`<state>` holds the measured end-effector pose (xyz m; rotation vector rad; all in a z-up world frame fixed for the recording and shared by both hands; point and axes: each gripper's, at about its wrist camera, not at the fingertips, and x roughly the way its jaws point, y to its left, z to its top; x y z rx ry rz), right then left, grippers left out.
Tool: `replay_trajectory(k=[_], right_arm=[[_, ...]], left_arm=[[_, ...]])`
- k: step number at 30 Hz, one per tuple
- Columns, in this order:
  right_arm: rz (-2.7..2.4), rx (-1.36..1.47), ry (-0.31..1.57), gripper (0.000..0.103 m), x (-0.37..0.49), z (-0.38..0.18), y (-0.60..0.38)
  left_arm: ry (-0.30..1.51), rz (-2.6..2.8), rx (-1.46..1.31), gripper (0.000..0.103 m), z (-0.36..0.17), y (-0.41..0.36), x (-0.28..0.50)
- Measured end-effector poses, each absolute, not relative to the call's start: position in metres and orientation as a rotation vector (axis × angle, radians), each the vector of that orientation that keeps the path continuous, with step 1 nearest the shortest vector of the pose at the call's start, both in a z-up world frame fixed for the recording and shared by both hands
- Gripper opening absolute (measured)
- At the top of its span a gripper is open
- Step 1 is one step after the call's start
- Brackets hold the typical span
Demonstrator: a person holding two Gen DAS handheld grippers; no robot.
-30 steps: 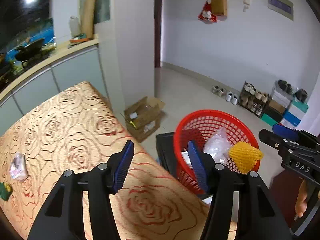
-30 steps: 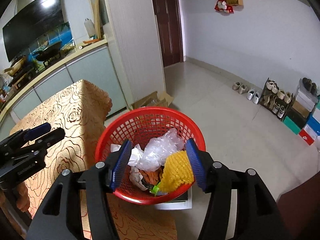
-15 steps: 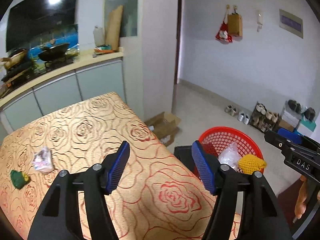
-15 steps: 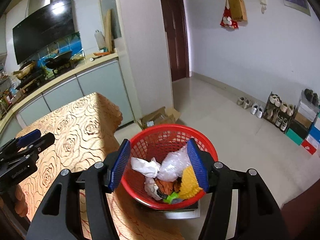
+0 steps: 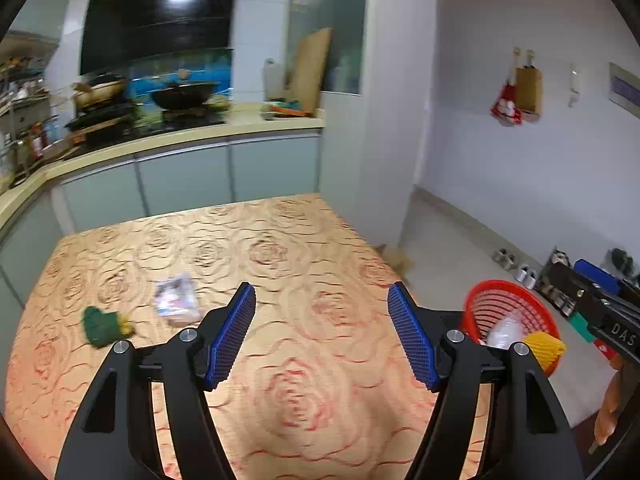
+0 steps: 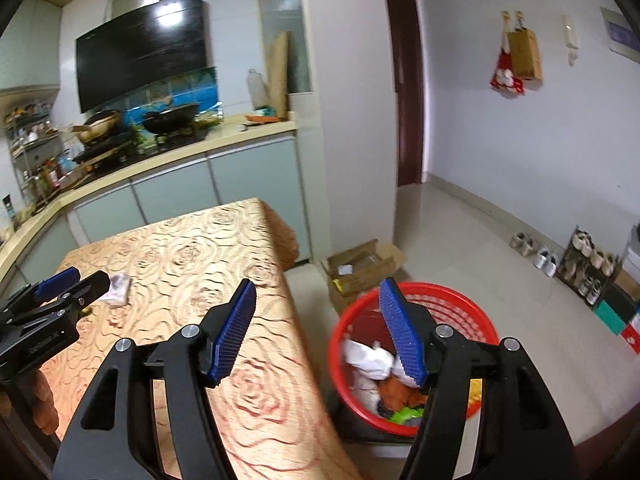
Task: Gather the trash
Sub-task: 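Move both open tools back over the table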
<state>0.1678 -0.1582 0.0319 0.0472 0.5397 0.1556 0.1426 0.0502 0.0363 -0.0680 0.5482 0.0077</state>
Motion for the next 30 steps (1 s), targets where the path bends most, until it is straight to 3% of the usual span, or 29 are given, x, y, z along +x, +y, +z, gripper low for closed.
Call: replay_trajectory(k=[30], right_arm=[[0.508,-0.065,0.595,0.062,0.194,0.017,0.045]], left_arm=[[0.586,0.421,-0.170,0.067,0.008,0.254,0.104]])
